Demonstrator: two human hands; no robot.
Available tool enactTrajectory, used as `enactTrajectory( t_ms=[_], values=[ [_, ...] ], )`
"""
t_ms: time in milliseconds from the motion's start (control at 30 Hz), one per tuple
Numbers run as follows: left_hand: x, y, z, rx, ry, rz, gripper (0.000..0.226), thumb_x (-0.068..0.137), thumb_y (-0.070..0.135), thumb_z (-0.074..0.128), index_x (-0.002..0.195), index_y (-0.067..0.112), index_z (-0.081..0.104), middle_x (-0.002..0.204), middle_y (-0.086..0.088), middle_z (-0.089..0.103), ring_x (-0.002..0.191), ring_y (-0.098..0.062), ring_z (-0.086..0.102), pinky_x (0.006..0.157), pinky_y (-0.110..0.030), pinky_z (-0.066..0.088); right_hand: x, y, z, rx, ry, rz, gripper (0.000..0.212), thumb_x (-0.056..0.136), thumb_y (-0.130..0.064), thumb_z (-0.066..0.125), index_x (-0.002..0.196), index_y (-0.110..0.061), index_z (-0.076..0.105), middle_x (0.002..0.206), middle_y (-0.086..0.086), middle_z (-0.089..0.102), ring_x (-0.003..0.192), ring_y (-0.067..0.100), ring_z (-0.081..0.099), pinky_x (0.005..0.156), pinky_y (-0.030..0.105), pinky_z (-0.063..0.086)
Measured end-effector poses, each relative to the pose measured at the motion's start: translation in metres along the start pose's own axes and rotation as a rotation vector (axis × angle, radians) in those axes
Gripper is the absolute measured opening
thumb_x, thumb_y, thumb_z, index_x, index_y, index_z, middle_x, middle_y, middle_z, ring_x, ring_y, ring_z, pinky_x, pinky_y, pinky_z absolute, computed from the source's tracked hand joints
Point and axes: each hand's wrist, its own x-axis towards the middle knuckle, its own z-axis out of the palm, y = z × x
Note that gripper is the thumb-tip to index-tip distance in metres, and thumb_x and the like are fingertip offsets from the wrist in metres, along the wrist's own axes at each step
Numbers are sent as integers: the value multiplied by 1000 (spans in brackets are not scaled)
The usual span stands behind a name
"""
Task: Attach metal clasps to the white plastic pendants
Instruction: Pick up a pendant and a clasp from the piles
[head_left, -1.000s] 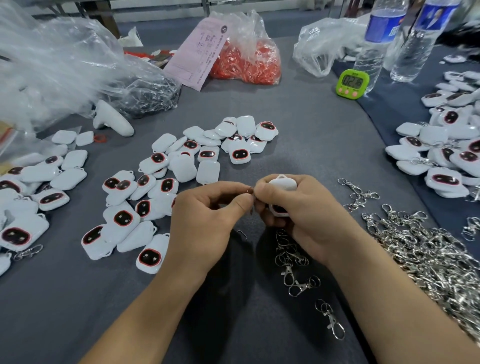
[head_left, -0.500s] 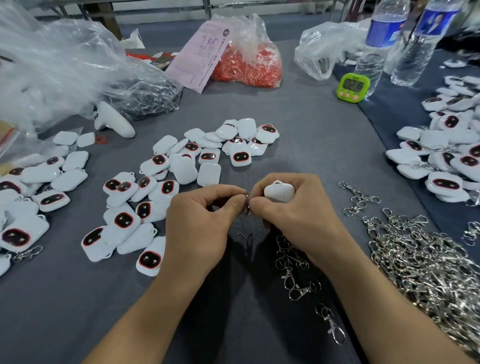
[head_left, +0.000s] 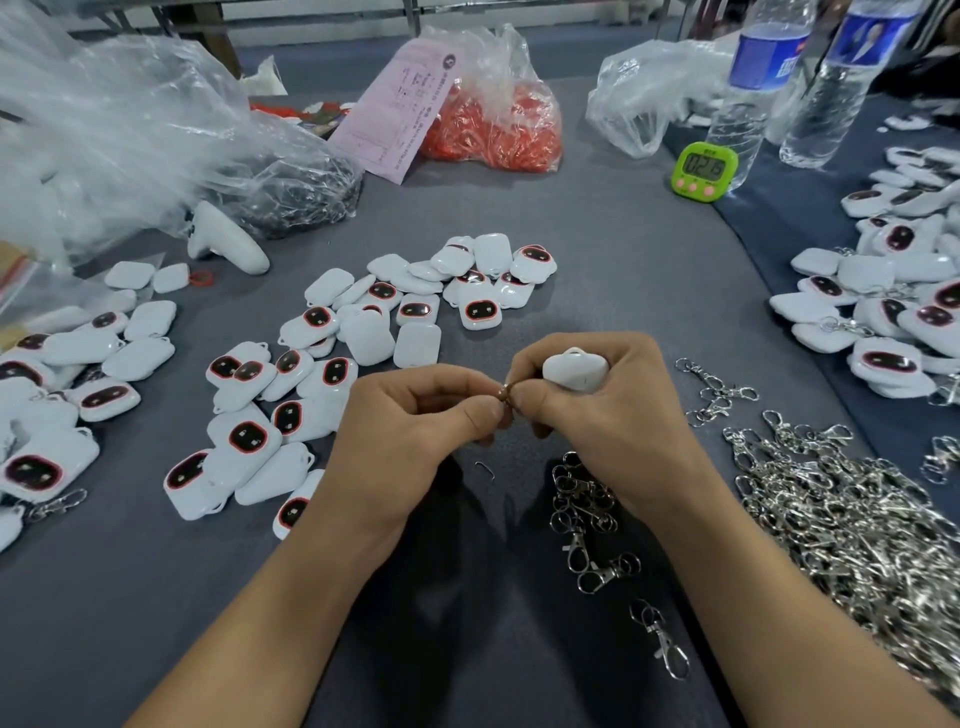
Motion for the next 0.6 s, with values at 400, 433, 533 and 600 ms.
enactTrajectory(
  t_ms=[400, 433, 533, 600],
  values=[
    [-1, 7, -5, 110, -113, 50, 18, 67, 5, 77, 72, 22, 81, 72, -4, 76, 69, -11, 70, 66, -18, 54, -2, -7, -6, 127, -171, 40, 6, 74, 3, 68, 70, -1, 70, 60, 10, 60, 58, 20, 50, 53, 31, 43],
    [-2, 7, -5, 117, -110, 48, 16, 67, 5, 76, 73, 20, 81, 72, -4, 76, 69, -11, 70, 66, -18, 54, -2, -7, -6, 115, -171, 42, 6, 75, 3, 68, 70, 0, 70, 60, 14, 59, 58, 21, 49, 53, 32, 41],
    [-3, 7, -4, 167, -97, 32, 11, 67, 8, 75, 72, 16, 79, 71, -6, 76, 66, -13, 69, 64, -20, 54, -3, -9, -5, 45, -181, 28, 14, 77, 10, 66, 69, -1, 69, 63, 26, 56, 58, 22, 45, 52, 39, 35],
    [-4, 7, -3, 198, -82, 25, 10, 66, 10, 74, 71, 16, 79, 69, -10, 74, 64, -14, 66, 61, -20, 52, -3, -9, -5, -8, -182, 5, 18, 78, 10, 66, 67, -5, 69, 64, 25, 56, 57, 19, 44, 51, 39, 33]
  ],
)
